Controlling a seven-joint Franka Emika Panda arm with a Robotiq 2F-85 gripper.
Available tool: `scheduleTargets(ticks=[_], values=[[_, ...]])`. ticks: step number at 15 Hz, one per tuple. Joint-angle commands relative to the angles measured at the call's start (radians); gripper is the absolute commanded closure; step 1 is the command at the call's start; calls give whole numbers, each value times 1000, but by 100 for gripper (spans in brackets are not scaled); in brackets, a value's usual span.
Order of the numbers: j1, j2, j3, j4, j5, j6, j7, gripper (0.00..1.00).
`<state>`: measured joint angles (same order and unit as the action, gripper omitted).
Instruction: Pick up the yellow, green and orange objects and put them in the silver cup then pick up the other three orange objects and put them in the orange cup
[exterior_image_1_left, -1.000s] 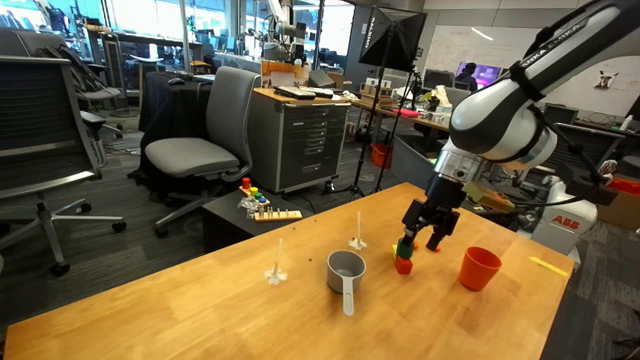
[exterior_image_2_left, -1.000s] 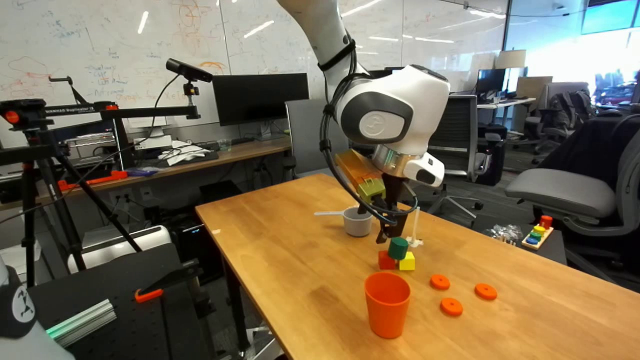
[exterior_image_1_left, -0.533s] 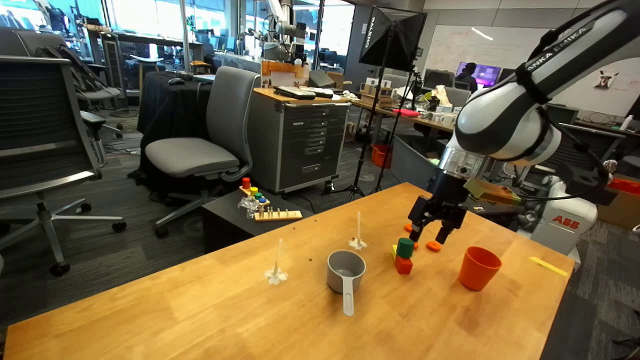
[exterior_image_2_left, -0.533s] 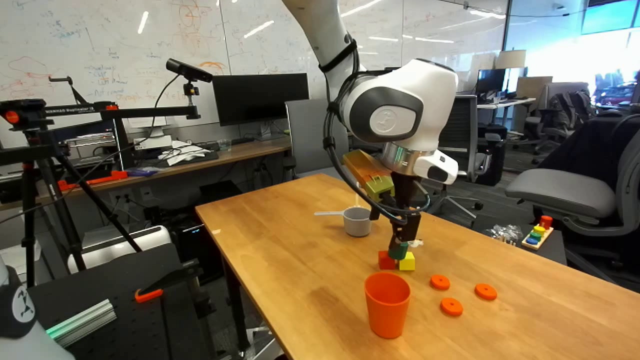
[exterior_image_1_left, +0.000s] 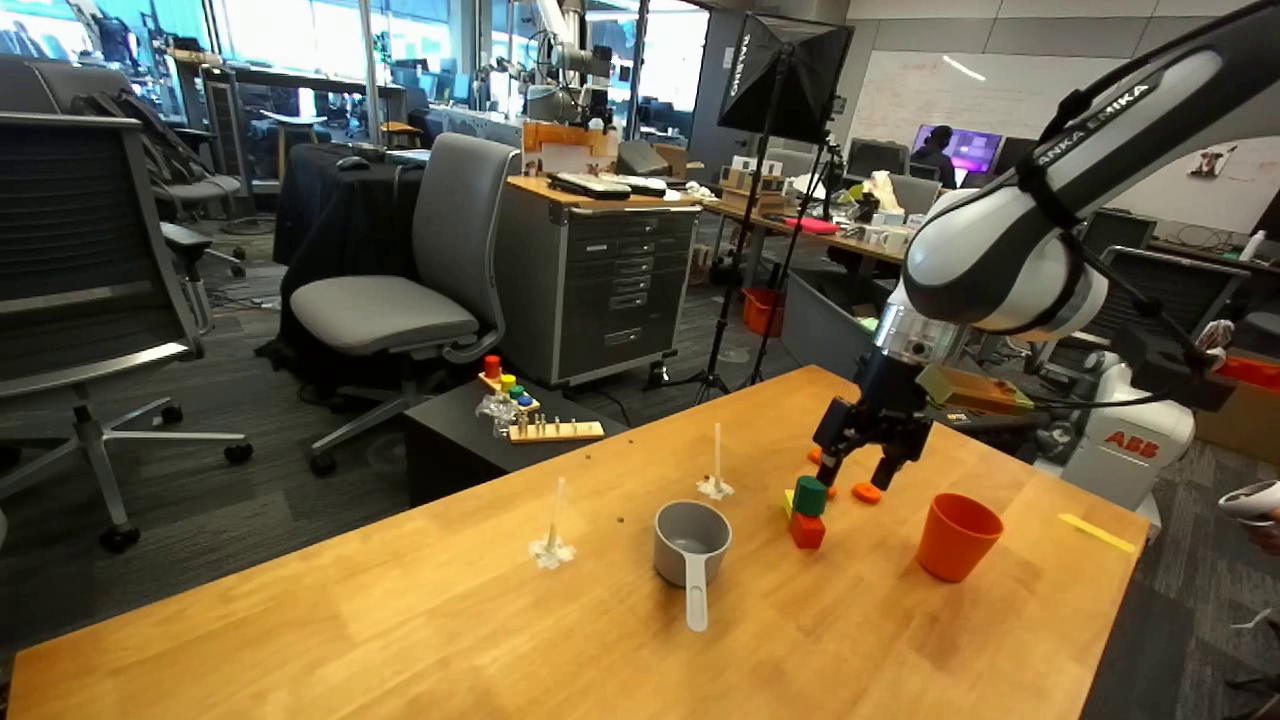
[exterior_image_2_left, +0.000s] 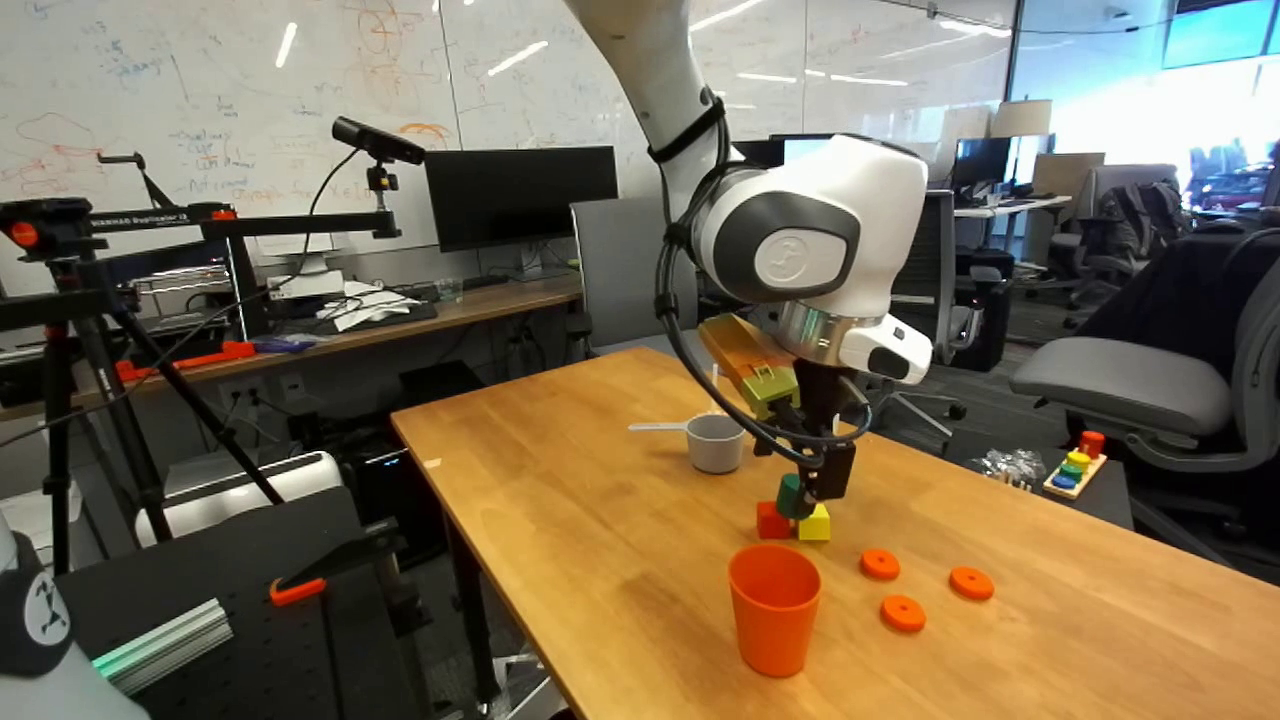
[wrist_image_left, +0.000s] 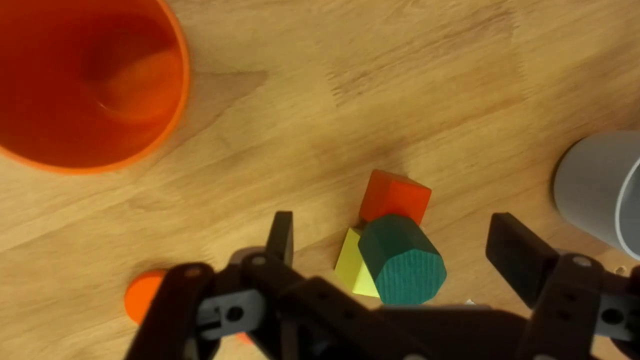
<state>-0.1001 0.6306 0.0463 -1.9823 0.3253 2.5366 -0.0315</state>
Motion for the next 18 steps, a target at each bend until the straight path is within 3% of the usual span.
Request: scheduleTargets(ticks=[1,6,7,9,15,18], values=[[20,96,11,110,-18,10,32,0],[41,159,5,193,-33,-14,51,0],[45,165,2,202,-38,-13,54,25],[48,168,-2,210,-47,-16,58,34],[24,148,23,209,-30,-15,44,82],[29,152,53,236,-24,-24,31,83]])
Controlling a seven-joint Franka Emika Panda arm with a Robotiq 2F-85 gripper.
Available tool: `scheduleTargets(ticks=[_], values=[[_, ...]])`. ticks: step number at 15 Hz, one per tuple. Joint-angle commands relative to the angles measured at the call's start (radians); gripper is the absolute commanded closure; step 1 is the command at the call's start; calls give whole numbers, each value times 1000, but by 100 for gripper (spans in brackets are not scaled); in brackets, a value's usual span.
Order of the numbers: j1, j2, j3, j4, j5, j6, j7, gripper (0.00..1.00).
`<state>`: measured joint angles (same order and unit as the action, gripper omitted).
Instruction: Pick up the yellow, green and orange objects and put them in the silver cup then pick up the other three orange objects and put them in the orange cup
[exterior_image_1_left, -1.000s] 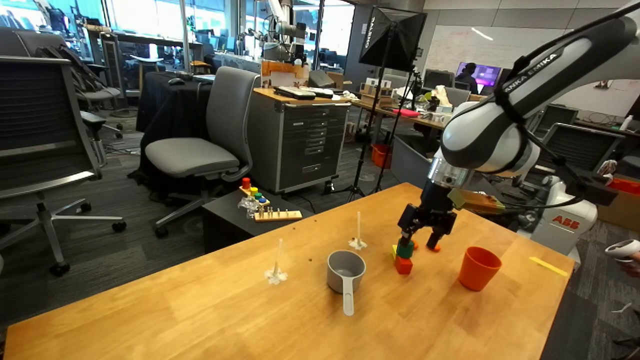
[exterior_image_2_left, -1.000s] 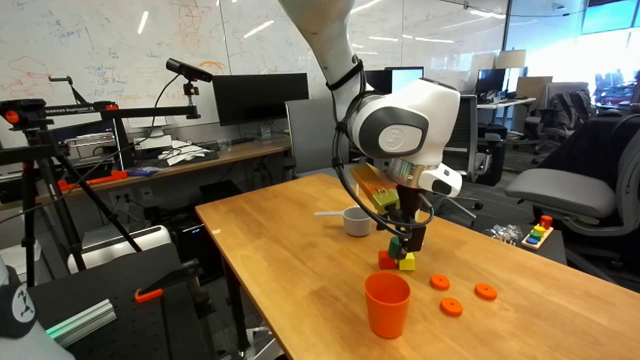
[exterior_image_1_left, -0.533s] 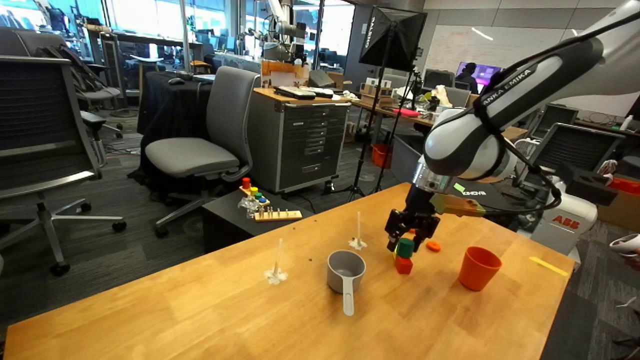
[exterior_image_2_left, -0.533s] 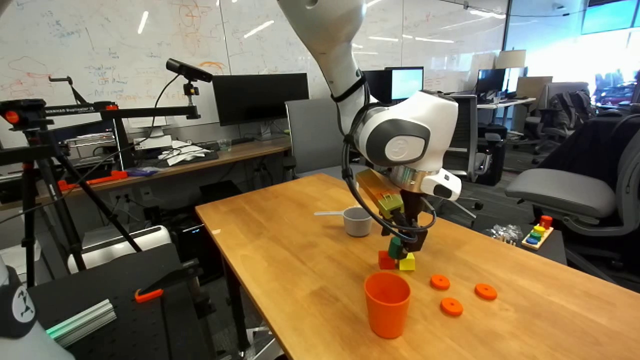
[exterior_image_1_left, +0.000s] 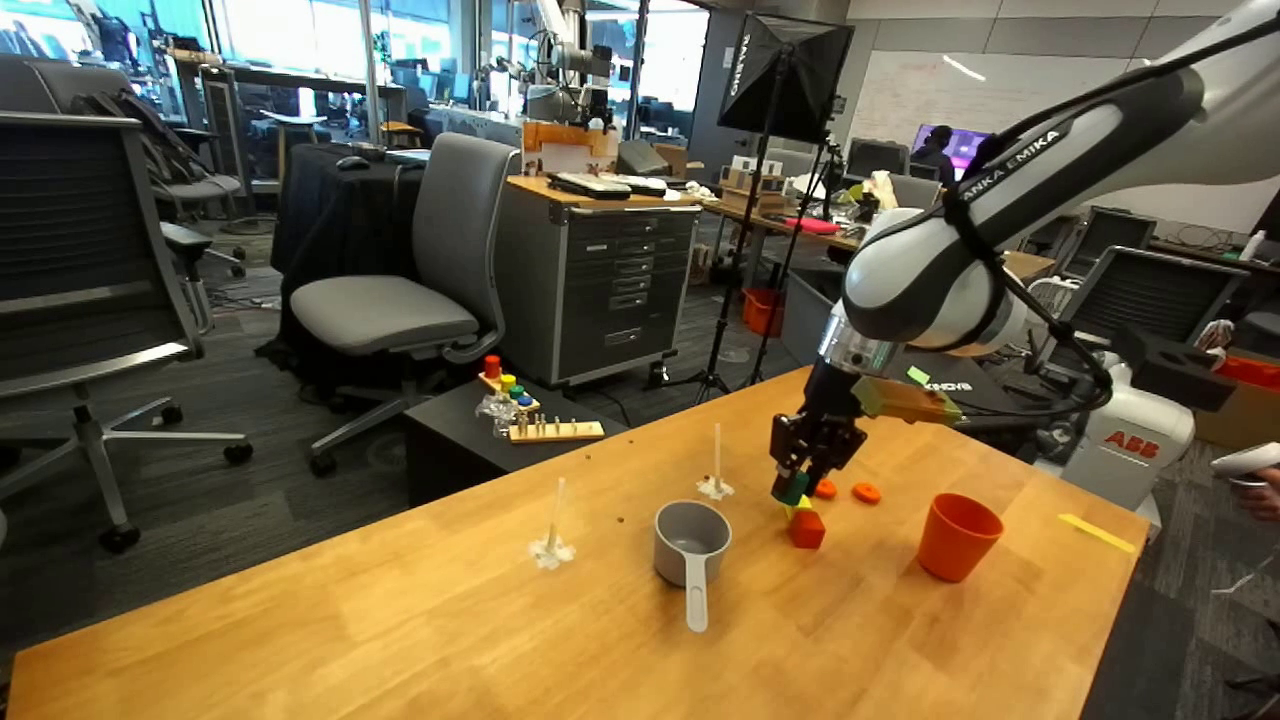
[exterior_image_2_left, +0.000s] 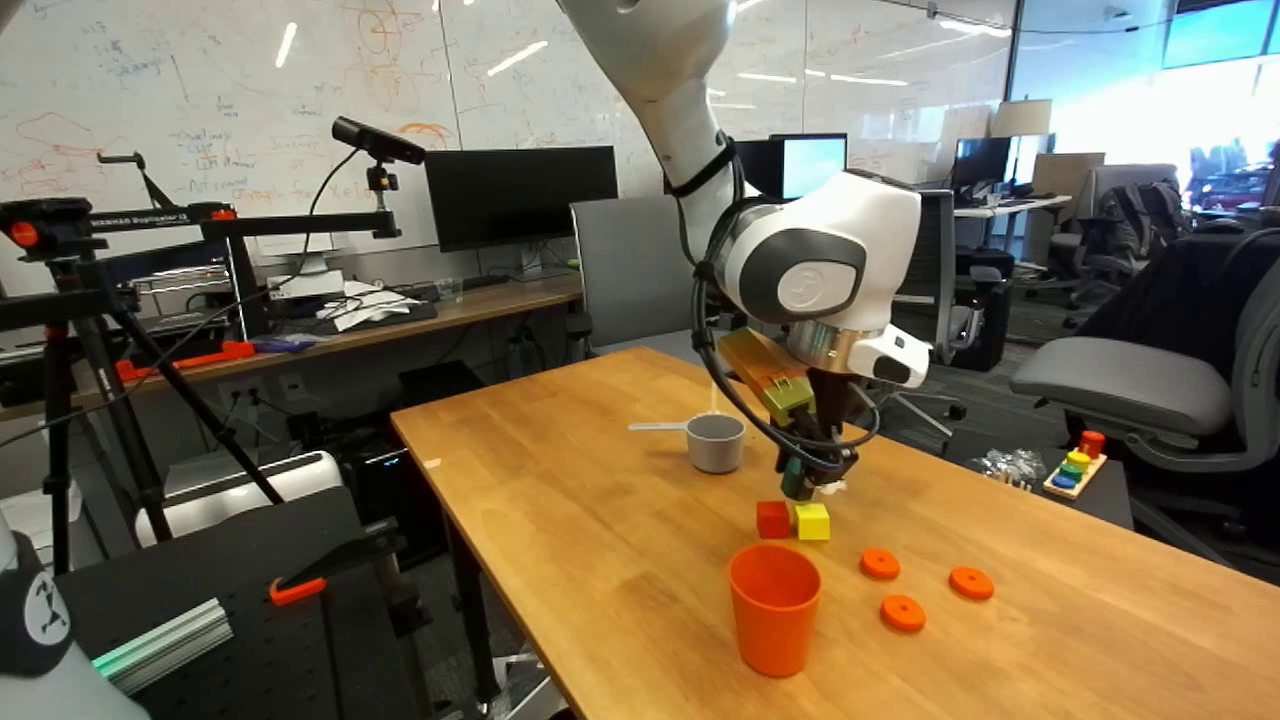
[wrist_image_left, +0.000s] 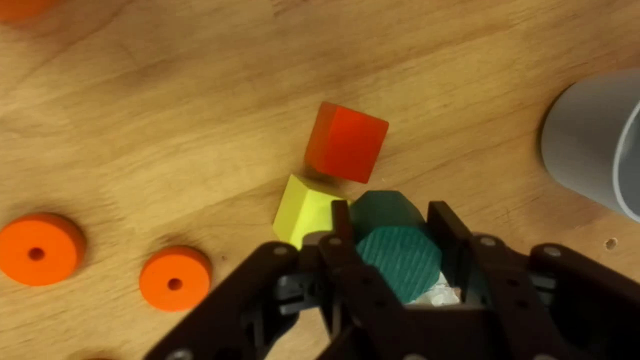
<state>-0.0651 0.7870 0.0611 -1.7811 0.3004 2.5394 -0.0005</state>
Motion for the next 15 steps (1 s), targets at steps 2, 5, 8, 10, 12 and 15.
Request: scheduleTargets(ticks=[2,5,8,10,12,15], values=[[7,5,77,63,6,-33,-11,83],[10,38,161,112,33,-39,-44,83],[36,66,206,147,29,-49,-55,83],[45,76,214,156,28,-57,-55,83],[44,86,216,161,32,-59,-57,83],[35,92,208,160,28,-63,-63,83]])
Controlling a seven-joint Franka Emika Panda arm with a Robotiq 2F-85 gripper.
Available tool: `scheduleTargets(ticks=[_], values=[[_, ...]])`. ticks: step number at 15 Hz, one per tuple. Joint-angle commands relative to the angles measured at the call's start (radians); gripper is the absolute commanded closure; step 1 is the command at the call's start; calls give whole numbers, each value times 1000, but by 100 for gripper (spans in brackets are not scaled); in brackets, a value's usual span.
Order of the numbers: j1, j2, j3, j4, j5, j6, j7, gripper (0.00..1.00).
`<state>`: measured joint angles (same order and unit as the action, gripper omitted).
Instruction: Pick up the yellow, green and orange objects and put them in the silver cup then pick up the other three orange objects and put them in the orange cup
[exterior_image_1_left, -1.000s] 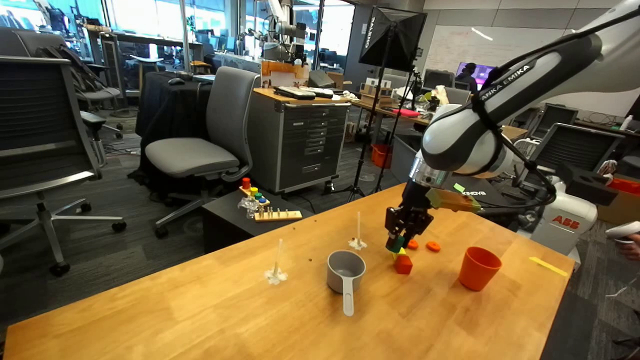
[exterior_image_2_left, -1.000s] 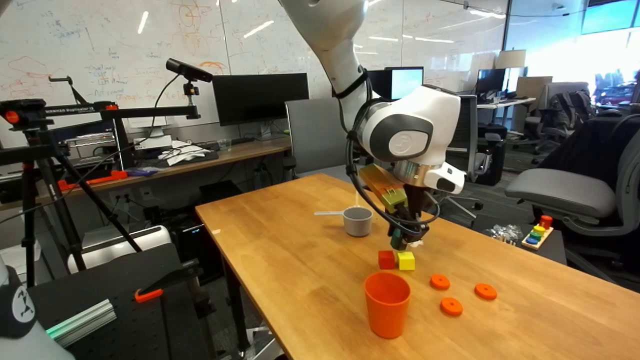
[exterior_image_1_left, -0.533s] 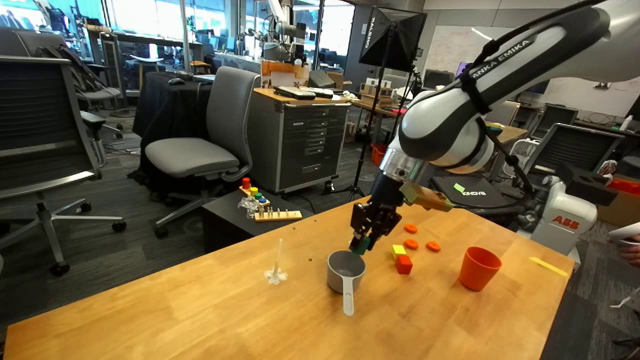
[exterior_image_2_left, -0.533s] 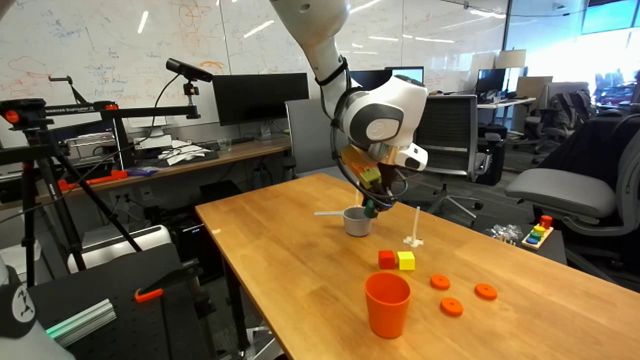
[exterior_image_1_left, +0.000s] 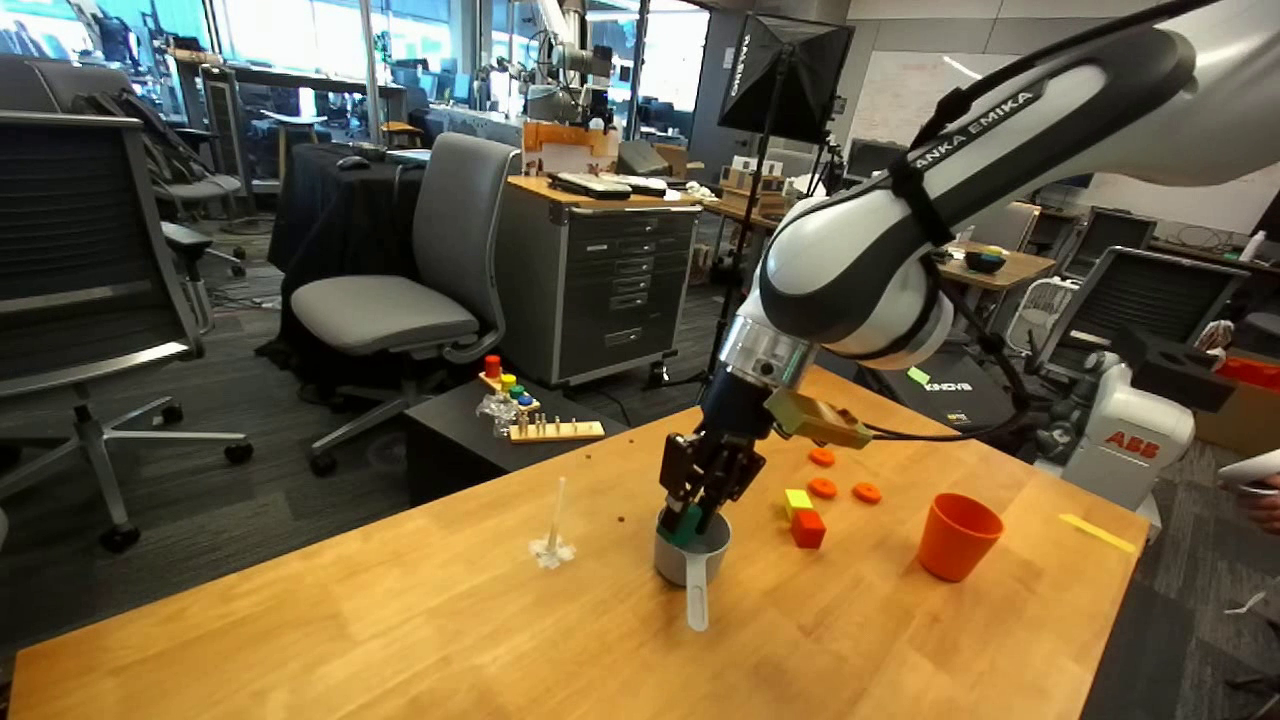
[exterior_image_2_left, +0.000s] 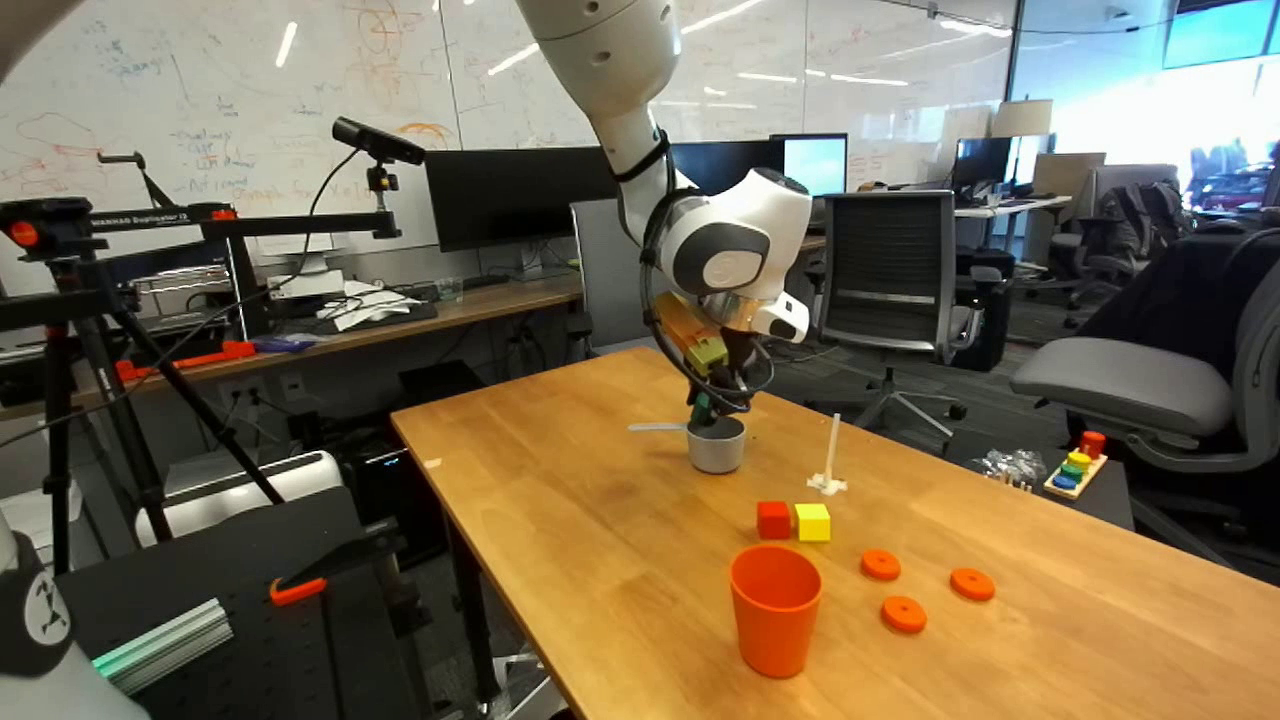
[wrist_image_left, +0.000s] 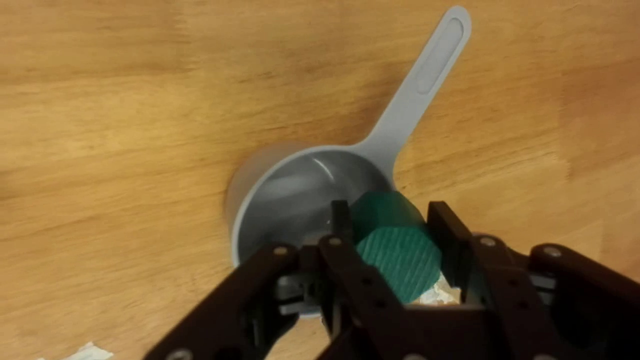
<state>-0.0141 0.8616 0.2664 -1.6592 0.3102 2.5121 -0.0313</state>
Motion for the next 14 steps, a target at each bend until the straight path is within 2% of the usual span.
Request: scheduleTargets(ticks=[1,2,3,4,5,8,10,12,14], values=[[-18,14,-3,35,17,-37,-28,83],[-19,11,-8,34,15,-42,-21,83],[-20,6,-14,31,15,-48,-12,33],[-20,3,-20,30,11,-48,-11,32],[-23,-2,-21,29,4,-70,-18,27],[21,-61,-92,12,-109,-206,-16,2],[22,-89,-105,10,-150,-276,-38,0],[-24,-113,-59,14,-130,-396,-148,0],[-33,-138,-57,11,-125,-509,-216,0]])
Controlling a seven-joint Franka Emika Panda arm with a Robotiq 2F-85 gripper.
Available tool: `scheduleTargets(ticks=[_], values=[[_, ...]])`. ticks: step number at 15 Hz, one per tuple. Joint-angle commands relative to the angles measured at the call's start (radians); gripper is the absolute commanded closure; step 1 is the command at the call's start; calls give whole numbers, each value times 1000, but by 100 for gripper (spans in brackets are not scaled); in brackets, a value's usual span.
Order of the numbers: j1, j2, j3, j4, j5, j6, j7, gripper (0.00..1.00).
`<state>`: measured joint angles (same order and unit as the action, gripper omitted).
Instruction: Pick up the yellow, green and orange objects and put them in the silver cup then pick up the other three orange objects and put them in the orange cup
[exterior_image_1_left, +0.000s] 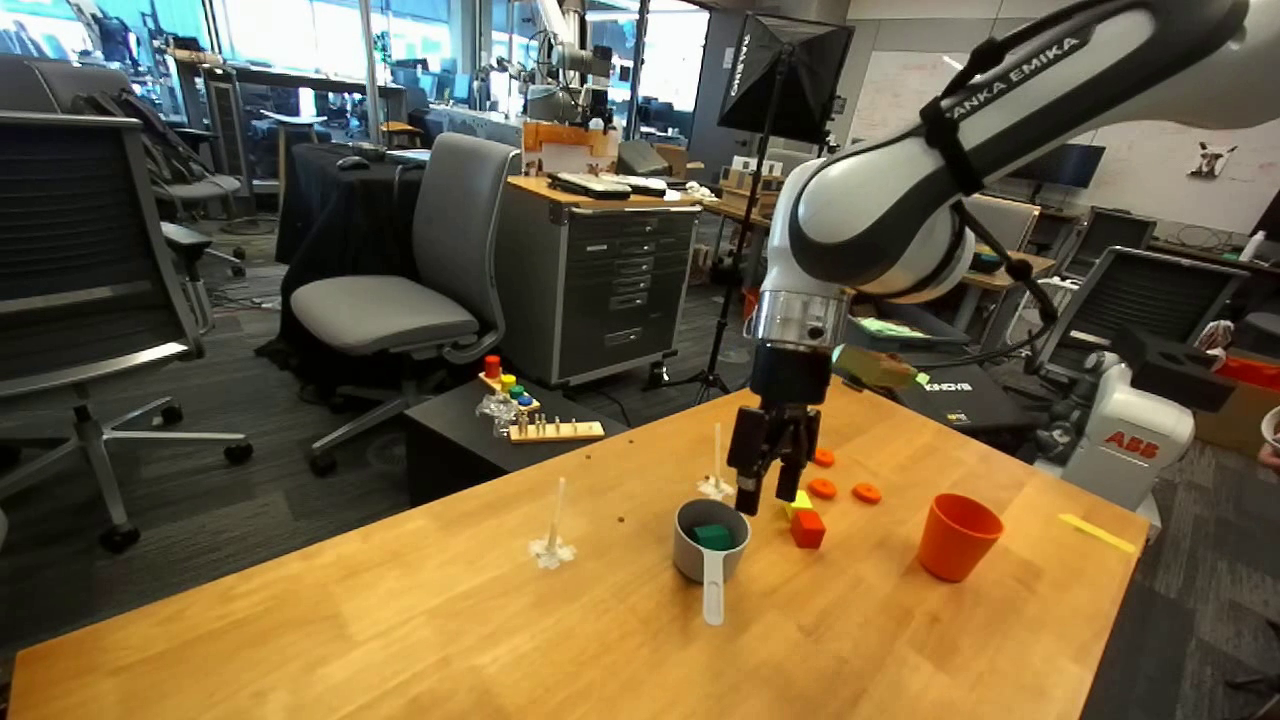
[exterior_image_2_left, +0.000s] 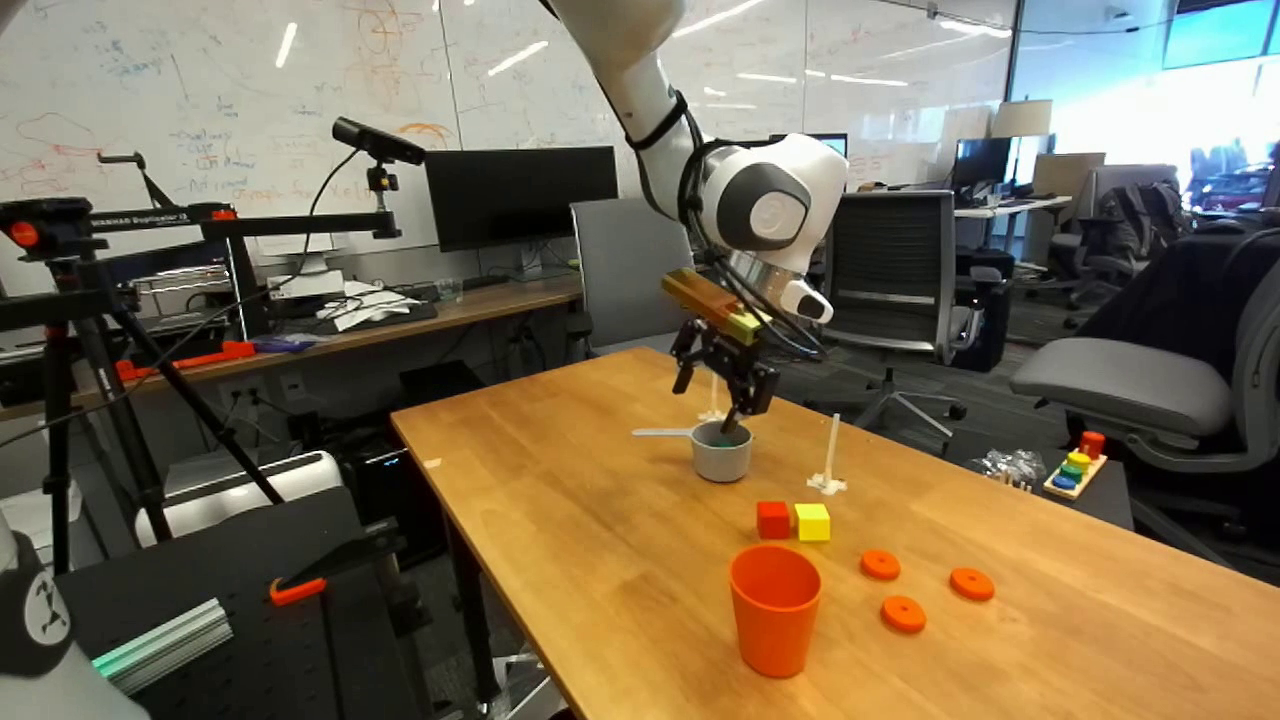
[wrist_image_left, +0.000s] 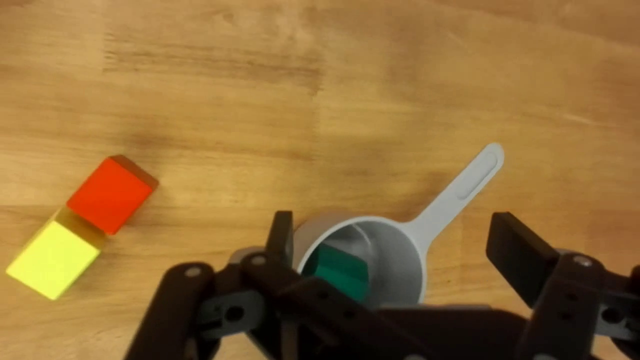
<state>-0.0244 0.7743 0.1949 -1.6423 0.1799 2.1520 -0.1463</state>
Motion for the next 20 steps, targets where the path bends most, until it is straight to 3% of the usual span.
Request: scheduleTargets(ticks=[1,2,3,7,15,20], values=[[-26,-58,12,-5,4,-206,-137,0],[-10,-50,-11,17,-22,-286,-131,0],[5,-37,-18,6,9,-184,-96,0],[2,-44,-24,6,4,-254,-120,0],[115,-25,-115,77,-335,-392,-102,0],[94,13,-83,79,-334,-294,-147,0]])
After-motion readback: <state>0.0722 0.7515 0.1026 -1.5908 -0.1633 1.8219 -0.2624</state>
